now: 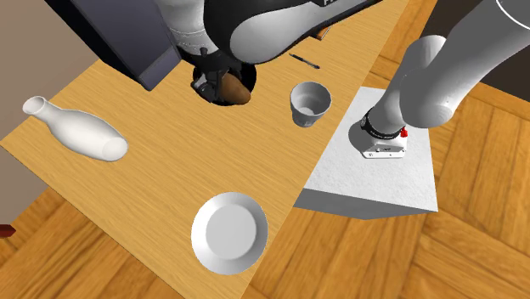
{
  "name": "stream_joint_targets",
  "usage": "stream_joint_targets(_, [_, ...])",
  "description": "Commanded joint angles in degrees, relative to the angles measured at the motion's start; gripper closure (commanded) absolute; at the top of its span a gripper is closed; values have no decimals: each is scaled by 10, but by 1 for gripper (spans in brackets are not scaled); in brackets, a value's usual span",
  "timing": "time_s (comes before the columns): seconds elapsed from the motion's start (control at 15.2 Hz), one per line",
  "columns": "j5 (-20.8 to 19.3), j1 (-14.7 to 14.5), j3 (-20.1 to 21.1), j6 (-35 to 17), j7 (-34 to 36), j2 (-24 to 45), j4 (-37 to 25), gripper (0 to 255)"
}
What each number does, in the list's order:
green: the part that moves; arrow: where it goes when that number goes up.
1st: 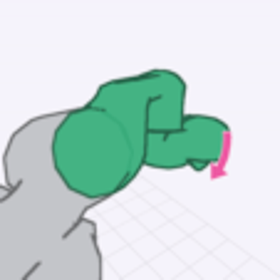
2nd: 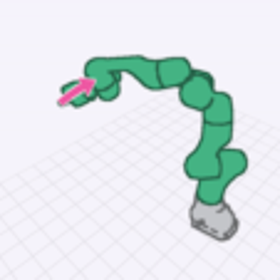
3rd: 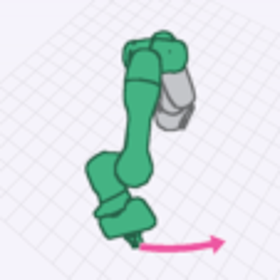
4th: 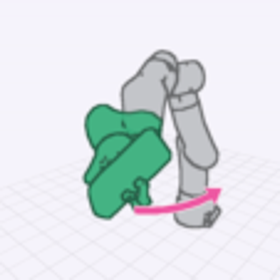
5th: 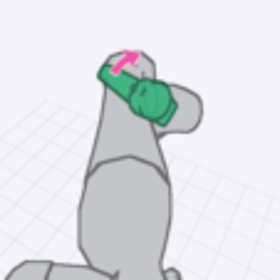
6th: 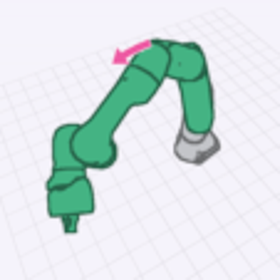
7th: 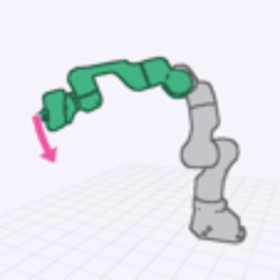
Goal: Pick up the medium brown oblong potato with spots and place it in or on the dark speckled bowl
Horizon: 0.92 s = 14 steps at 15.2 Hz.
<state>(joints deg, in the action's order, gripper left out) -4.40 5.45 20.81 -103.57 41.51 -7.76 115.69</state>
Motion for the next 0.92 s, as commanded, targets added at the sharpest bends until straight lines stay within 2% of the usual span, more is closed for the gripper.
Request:
stream_joint_targets(0.0, [-7, 12, -14, 1, -25, 7, -11, 255])
stream_joint_targets(0.59, [-39, 68, -74, -1, -130, 80, -92, 255])
stream_joint_targets(0.86, [-41, 68, -74, -30, -125, 85, -66, 255])
